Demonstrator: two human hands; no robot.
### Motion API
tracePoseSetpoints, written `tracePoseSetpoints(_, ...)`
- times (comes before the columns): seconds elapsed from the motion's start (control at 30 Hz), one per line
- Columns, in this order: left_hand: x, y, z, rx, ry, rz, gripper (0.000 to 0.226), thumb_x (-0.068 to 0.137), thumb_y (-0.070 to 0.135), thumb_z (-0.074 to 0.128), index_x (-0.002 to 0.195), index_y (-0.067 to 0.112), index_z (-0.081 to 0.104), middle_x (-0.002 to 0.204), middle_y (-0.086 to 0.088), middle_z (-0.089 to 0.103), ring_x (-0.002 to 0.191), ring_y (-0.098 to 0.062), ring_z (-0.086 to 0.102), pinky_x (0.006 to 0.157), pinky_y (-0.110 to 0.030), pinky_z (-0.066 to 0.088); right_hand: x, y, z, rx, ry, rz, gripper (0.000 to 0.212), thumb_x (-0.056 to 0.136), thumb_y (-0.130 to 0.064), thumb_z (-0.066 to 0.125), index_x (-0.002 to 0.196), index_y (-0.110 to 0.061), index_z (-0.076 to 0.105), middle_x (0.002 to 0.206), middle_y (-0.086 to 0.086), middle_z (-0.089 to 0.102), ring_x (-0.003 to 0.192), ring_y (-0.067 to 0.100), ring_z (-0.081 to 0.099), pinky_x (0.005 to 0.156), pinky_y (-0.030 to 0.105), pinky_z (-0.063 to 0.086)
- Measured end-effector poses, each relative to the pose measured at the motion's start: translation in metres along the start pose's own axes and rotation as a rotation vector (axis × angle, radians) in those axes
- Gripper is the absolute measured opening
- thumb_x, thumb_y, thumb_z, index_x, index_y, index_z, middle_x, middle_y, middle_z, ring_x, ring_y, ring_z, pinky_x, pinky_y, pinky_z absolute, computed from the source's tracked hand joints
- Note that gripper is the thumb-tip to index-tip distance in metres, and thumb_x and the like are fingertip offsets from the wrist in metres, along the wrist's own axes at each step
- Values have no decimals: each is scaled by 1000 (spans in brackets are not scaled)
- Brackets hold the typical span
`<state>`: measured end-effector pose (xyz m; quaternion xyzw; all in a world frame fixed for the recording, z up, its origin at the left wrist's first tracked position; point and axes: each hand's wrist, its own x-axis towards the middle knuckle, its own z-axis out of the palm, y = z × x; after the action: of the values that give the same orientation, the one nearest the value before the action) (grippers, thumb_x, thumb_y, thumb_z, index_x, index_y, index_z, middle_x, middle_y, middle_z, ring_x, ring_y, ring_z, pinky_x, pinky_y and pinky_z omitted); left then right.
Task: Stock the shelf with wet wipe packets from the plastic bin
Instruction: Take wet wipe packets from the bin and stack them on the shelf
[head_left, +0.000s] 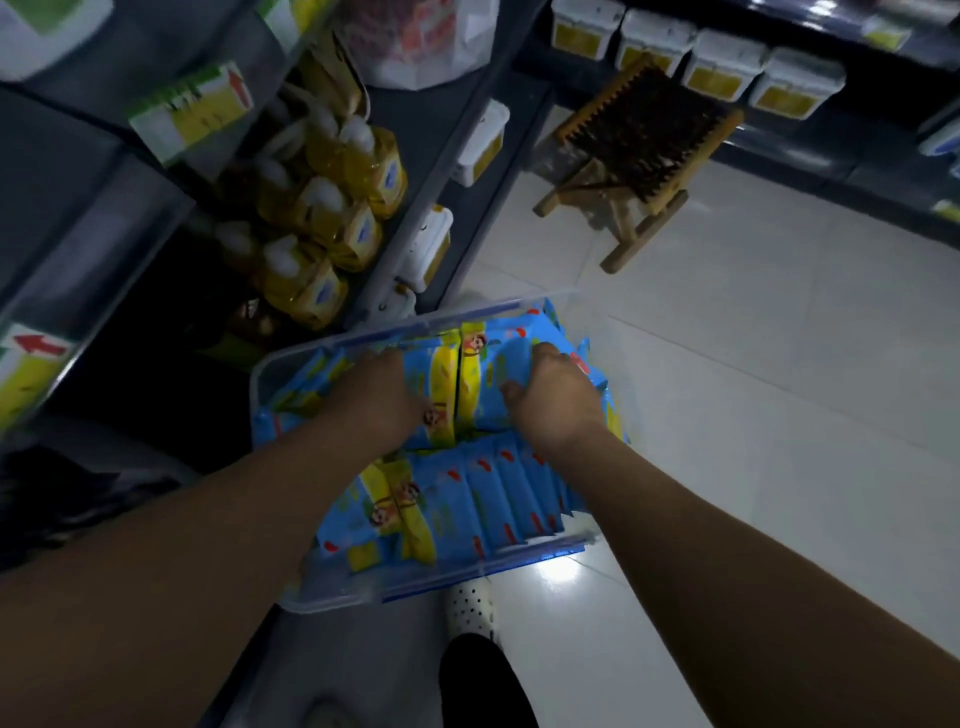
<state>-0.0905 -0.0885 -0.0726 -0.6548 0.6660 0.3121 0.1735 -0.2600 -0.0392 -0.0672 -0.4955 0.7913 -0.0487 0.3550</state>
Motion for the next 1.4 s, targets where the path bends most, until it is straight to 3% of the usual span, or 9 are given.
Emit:
tracePoseSetpoints(0.17,30,-14,17,-160,-86,-116,69,90,47,58,147,16,32,136,-12,50,114,-32,55,82,-34,49,23,-13,28,61,64,101,49,89,-32,61,124,-4,42,126,17,53,116,35,53,90,38,43)
tracePoseSetpoints(0.37,50,-28,31,-516,-188,-199,67,80,49,69,133,14,49,129,-7,57,106,-27,58,88,-38,51,33,-22,59,112,83,136,59,84,-29,66,132,-6,41,118,13,61,113,32,56,84,34,42)
tracePoseSetpoints(0.43,51,-29,29,-630,-204,-173,59,82,38,72,131,14,51,123,-5,60,94,-21,59,71,-31,50,35,-27,63,171,57,156,57,84,-29,66,133,-8,45,116,11,63,112,32,58,82,33,43)
tracePoseSetpoints(0.57,44,-26,18,-813,-260,-140,48,85,22,72,127,18,50,121,-1,60,86,-18,60,46,-24,44,34,-35,65,364,33,168,21,77,-25,69,91,-14,60,92,11,67,91,31,64,74,38,52)
tracePoseSetpoints(0.73,29,-27,0,-992,-226,-116,37,74,21,82,106,18,64,105,-5,70,88,-24,68,68,-39,59,24,-37,49,517,78,148,15,79,-21,66,90,-20,56,85,1,65,80,22,63,72,41,56)
tracePoseSetpoints(0.97,-13,-15,-50,-1061,-76,87,34,81,15,75,101,25,49,110,-3,64,93,-23,65,68,-39,54,-6,-54,13,648,122,92,20,79,-23,64,97,-14,59,91,6,69,84,26,67,77,50,56)
tracePoseSetpoints(1.17,-67,-9,-101,-969,-26,165,57,83,1,65,134,16,46,118,-6,61,100,-26,62,77,-40,54,-48,-76,-36,757,147,42,15,85,-11,65,95,-14,55,94,8,66,86,28,65,73,43,58)
tracePoseSetpoints(1.27,-103,-11,-123,-907,68,209,39,80,-1,63,117,8,57,109,-13,65,88,-27,63,66,-33,51,-76,-88,-57,774,133,-7,24,81,1,60,100,-12,53,100,14,66,86,28,64,74,43,56)
tracePoseSetpoints(1.4,-158,-16,-149,-909,197,269,23,80,1,69,92,15,56,100,-15,68,82,-30,65,77,-41,53,-121,-103,-84,789,139,-84,29,80,1,60,106,-12,55,98,10,64,82,25,62,67,35,53)
